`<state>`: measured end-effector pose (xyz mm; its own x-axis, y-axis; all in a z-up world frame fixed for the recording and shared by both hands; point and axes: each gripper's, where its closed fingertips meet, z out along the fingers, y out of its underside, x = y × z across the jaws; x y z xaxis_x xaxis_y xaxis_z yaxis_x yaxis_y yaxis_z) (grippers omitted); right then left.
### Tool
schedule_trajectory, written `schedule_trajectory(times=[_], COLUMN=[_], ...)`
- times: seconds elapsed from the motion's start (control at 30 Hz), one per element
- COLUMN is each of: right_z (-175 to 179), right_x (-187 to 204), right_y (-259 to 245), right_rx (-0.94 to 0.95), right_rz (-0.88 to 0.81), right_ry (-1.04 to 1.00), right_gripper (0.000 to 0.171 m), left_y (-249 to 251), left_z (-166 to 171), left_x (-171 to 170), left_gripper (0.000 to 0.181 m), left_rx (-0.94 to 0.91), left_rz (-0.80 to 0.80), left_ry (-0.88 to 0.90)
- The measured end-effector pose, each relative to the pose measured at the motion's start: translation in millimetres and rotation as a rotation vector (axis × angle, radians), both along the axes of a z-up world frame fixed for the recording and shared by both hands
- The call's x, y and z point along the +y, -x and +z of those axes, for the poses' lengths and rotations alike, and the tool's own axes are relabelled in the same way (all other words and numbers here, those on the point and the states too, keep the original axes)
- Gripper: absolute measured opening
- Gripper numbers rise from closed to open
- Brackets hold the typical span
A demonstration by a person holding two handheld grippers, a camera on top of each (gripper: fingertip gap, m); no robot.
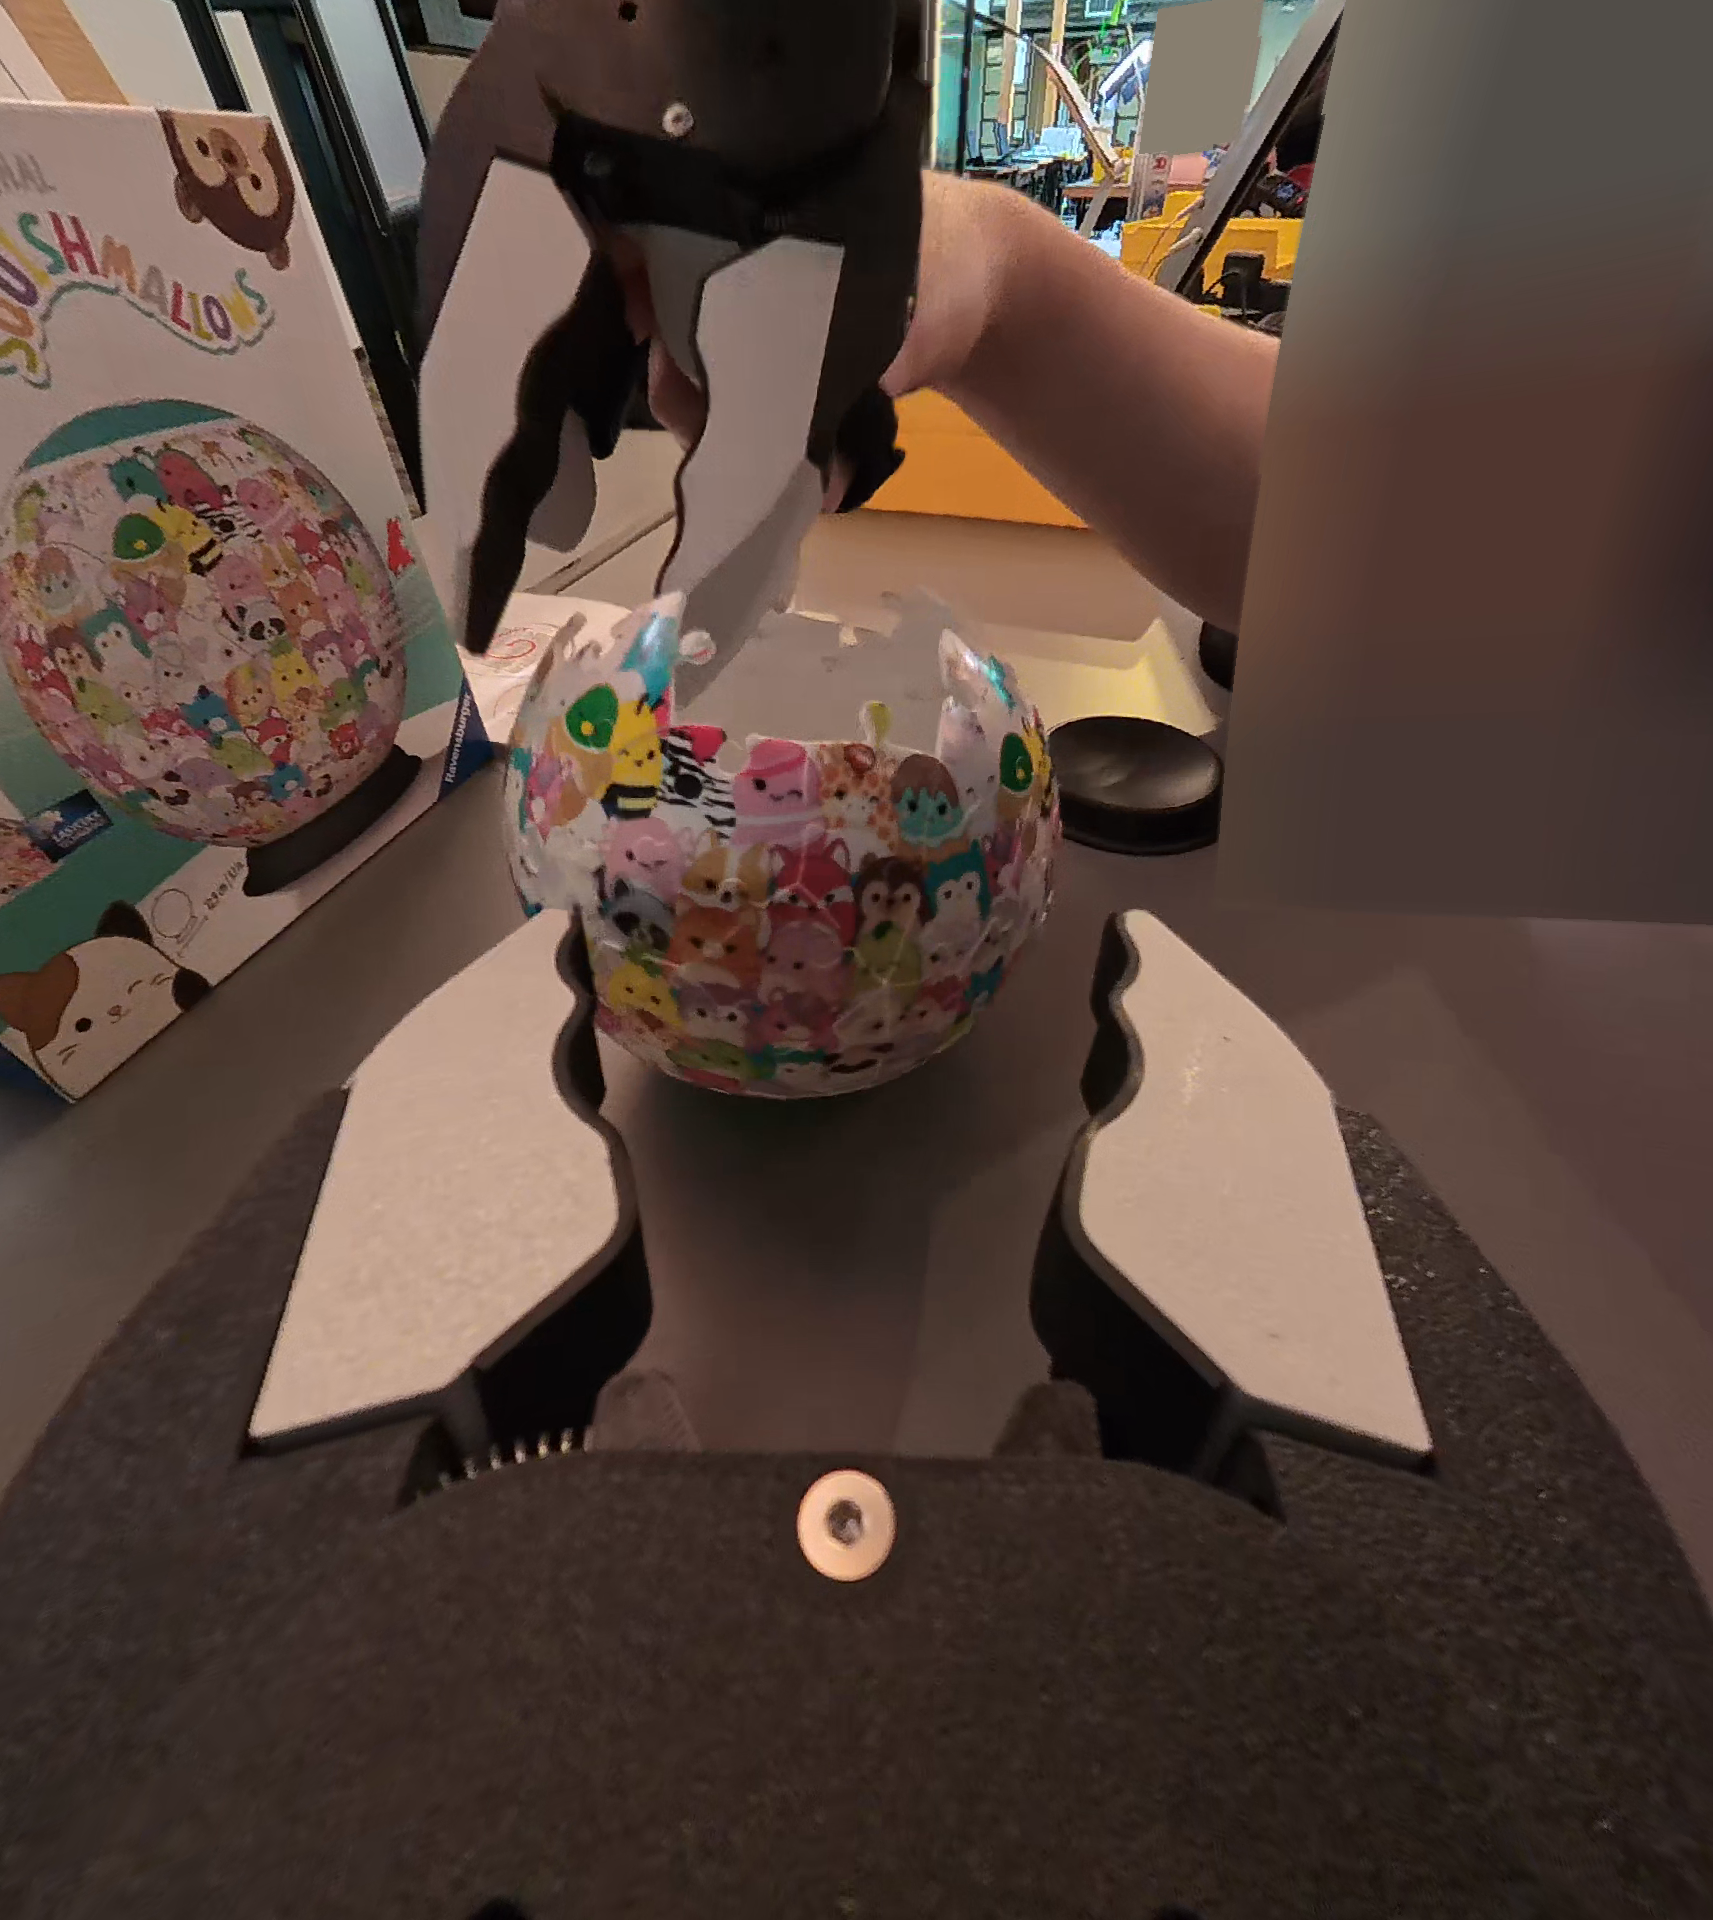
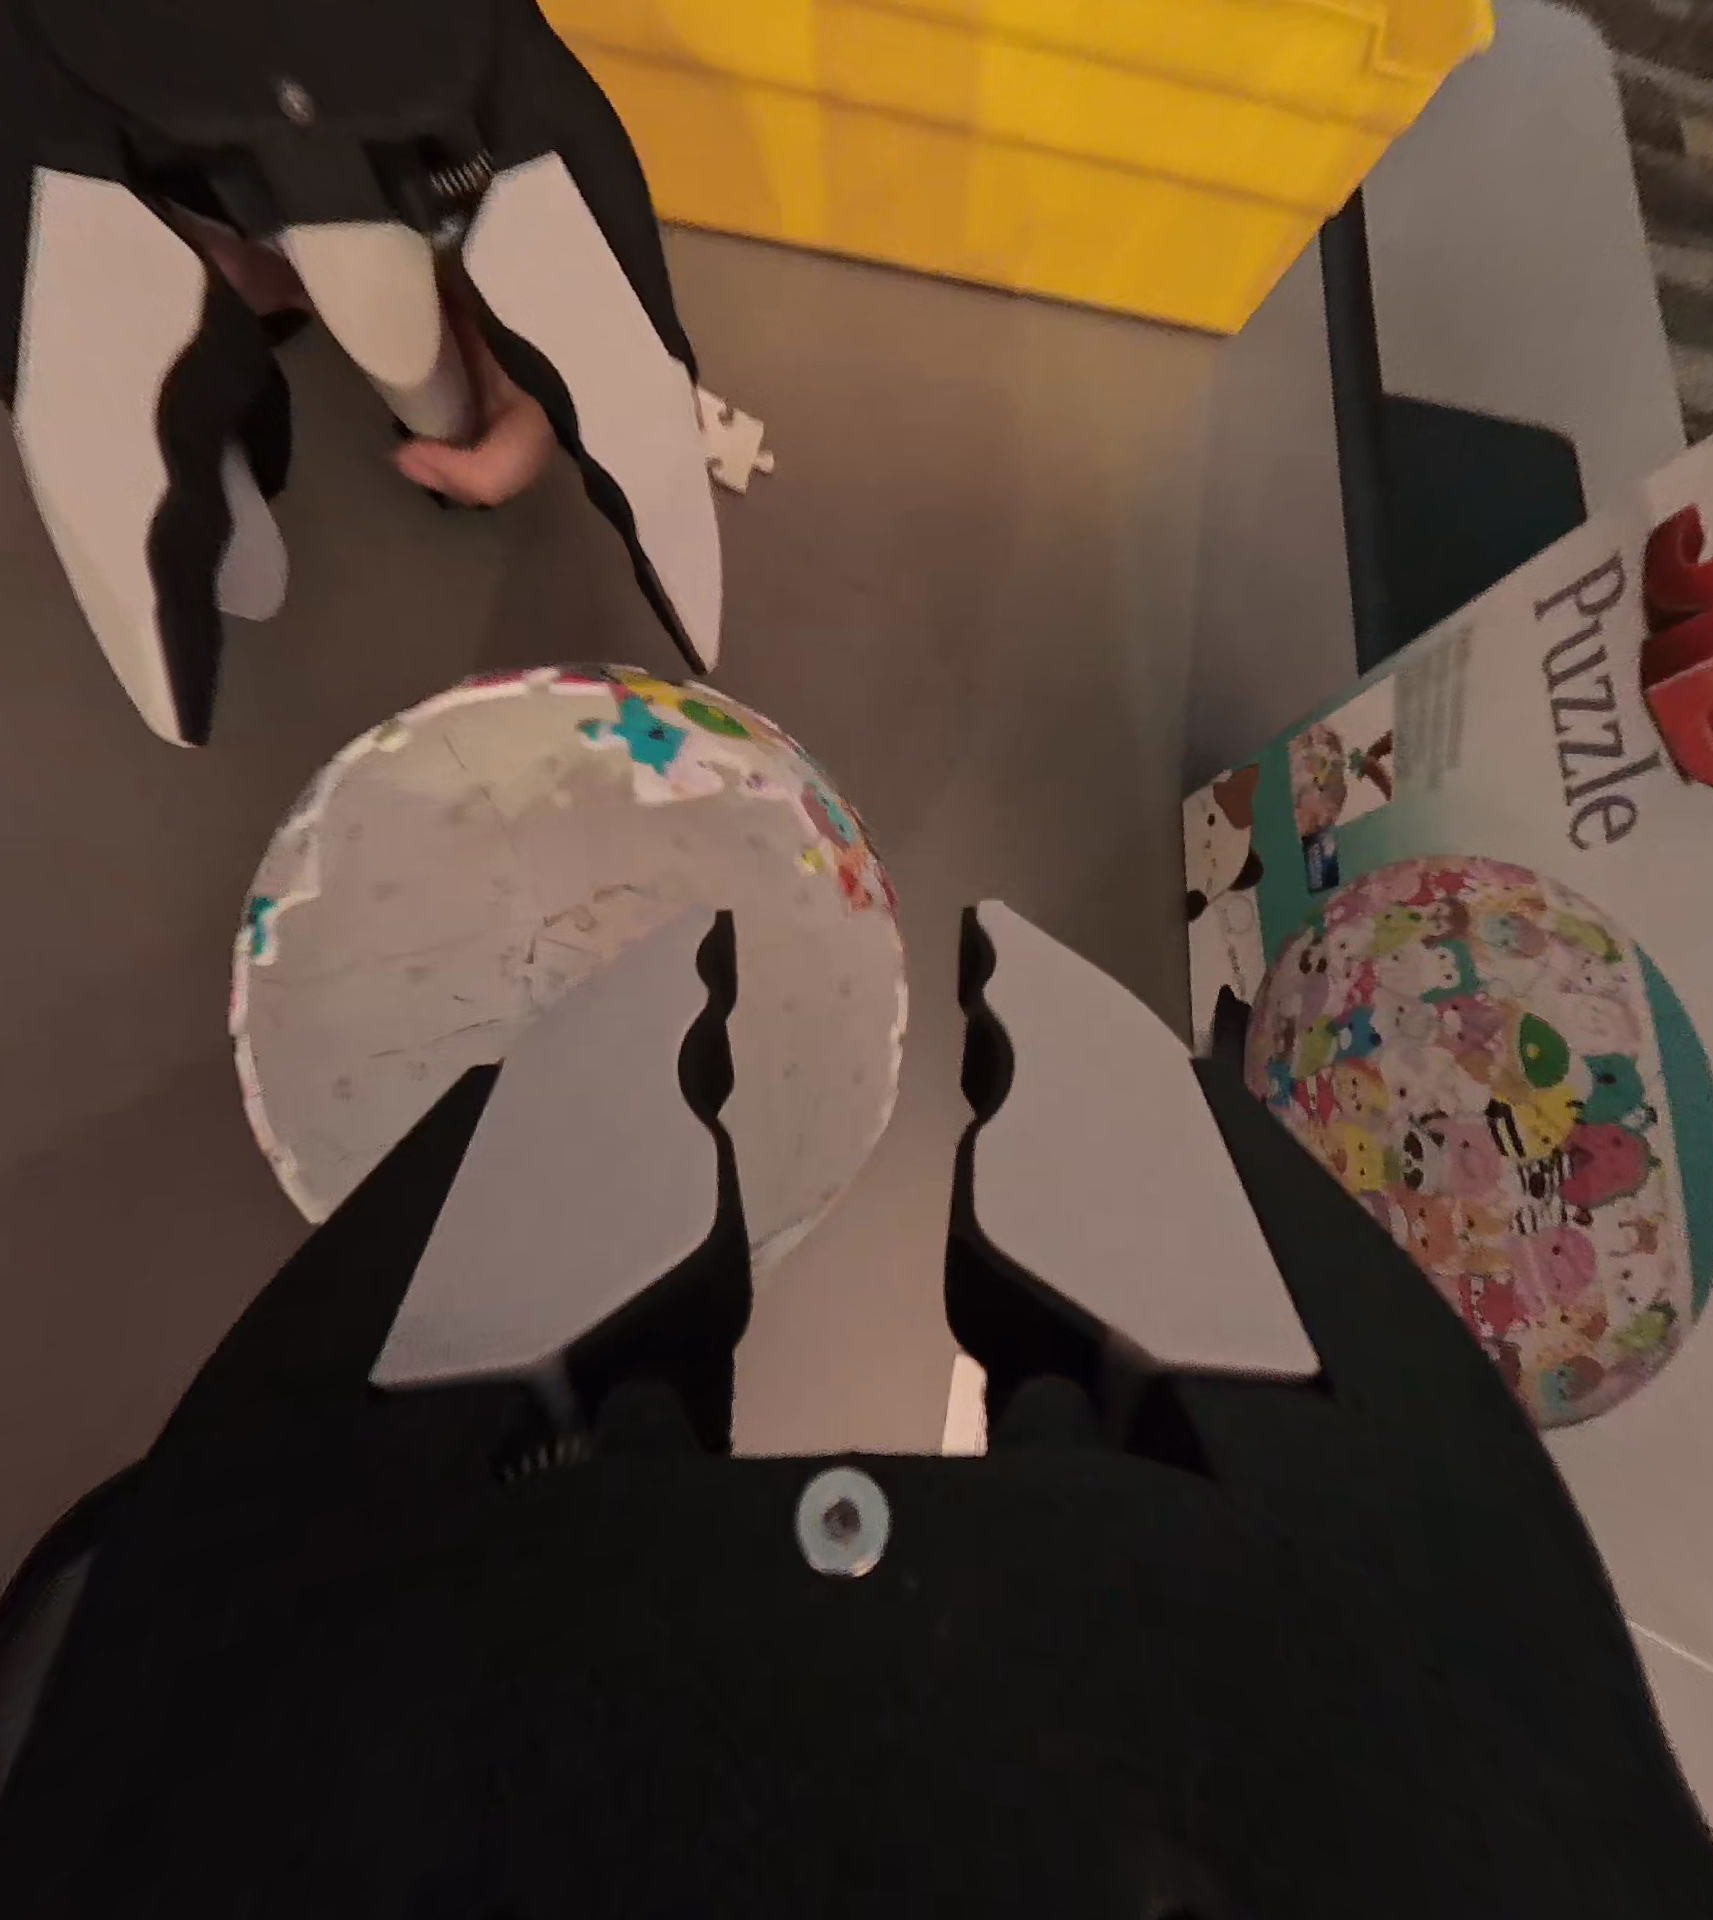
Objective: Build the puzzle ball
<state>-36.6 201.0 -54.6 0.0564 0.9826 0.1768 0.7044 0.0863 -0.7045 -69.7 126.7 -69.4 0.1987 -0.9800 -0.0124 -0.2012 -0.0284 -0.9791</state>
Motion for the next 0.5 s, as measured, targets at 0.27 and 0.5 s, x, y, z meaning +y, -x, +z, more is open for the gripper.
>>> schedule_trajectory(times=[0.27,0.5], right_z=[-1.8,-5.1], right_x=[5.2,8.8], right_y=[0.4,-4.2], right_rx=[-0.063,-0.17], right_rz=[-0.029,0.072], right_ry=[0.077,-0.049], right_gripper=[0.039,0.036], left_y=[-3.4,-6.8], left_z=[1.7,0.8], left_x=[-1.8,3.4], left_gripper=[0.089,0.092], left_rx=[-0.004,0.004], left_rz=[0.001,0.01], left_ry=[-0.023,-0.033])
